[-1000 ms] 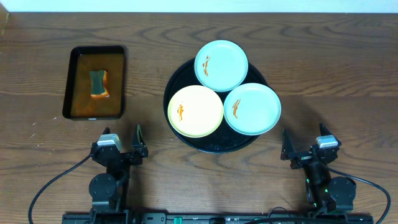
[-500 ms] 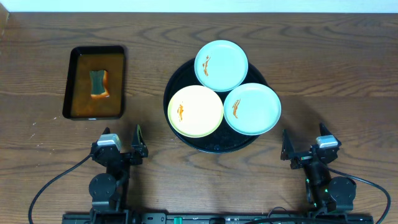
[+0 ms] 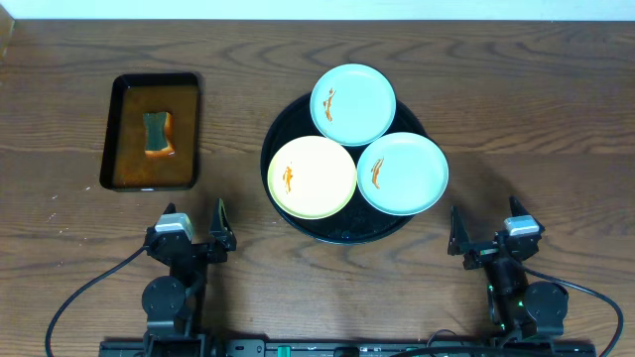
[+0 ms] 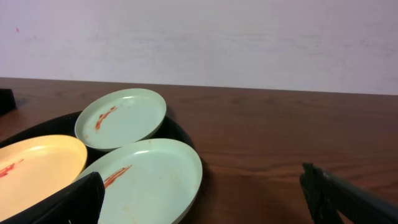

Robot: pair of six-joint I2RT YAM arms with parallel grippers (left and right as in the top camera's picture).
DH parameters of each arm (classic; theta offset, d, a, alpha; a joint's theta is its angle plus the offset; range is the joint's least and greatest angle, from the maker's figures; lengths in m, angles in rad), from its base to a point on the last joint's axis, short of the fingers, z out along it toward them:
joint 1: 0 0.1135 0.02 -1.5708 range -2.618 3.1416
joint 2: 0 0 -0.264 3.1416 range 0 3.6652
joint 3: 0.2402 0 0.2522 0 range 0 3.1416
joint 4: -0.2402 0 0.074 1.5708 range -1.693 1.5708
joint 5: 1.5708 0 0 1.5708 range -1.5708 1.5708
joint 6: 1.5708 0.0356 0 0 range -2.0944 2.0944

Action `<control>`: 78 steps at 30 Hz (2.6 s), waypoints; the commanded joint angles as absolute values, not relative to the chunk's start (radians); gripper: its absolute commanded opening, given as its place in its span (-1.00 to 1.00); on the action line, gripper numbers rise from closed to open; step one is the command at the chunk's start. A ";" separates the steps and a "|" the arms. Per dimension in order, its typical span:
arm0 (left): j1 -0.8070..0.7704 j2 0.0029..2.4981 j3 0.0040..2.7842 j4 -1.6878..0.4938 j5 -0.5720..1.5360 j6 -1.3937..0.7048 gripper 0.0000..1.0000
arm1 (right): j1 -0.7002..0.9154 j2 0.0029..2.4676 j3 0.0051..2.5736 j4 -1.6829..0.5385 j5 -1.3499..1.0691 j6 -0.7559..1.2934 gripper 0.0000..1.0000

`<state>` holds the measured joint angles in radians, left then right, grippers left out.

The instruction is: Clean dirty plates on tray and stack at the side

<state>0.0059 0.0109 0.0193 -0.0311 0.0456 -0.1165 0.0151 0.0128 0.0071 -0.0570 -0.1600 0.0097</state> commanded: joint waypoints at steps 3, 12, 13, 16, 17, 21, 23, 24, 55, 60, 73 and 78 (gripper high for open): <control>0.008 0.005 0.004 -0.072 0.014 -0.126 0.73 | 0.007 0.012 0.006 -0.061 -0.158 -0.005 0.99; 0.007 0.005 0.004 0.086 0.206 -0.402 0.74 | 0.007 0.012 0.006 -0.061 -0.158 -0.005 0.98; 0.007 0.005 0.004 0.113 0.206 -0.420 0.73 | 0.007 0.012 0.006 -0.061 -0.158 -0.005 0.98; 0.007 0.005 0.004 0.205 0.185 -0.420 0.73 | 0.007 0.012 0.006 -0.061 -0.158 -0.005 0.98; 0.007 0.005 0.004 0.251 0.183 -0.416 0.73 | 0.007 0.012 0.006 -0.061 -0.158 -0.005 0.99; 0.007 0.005 0.022 0.369 0.156 -0.333 0.74 | 0.007 0.012 0.006 -0.061 -0.158 -0.005 0.99; 0.007 0.019 0.067 0.336 0.047 -0.334 0.73 | 0.007 0.012 0.006 -0.061 -0.158 -0.005 0.98; 0.007 0.031 0.090 0.310 0.003 -0.333 0.73 | 0.007 0.012 0.006 -0.061 -0.158 -0.005 0.98; 0.270 1.371 1.517 -0.877 0.038 -0.135 0.73 | 0.007 0.012 0.006 -0.061 -0.158 -0.005 0.98; 0.307 1.477 1.509 -0.814 0.035 -0.134 0.73 | 0.007 0.012 0.006 -0.061 -0.158 -0.005 0.98; 0.310 1.898 1.509 -0.625 0.035 -0.119 0.72 | 0.007 0.012 0.006 -0.061 -0.158 -0.005 0.98; 0.311 2.022 1.509 -0.555 0.035 0.001 0.72 | 0.007 0.012 0.006 -0.061 -0.158 -0.005 0.99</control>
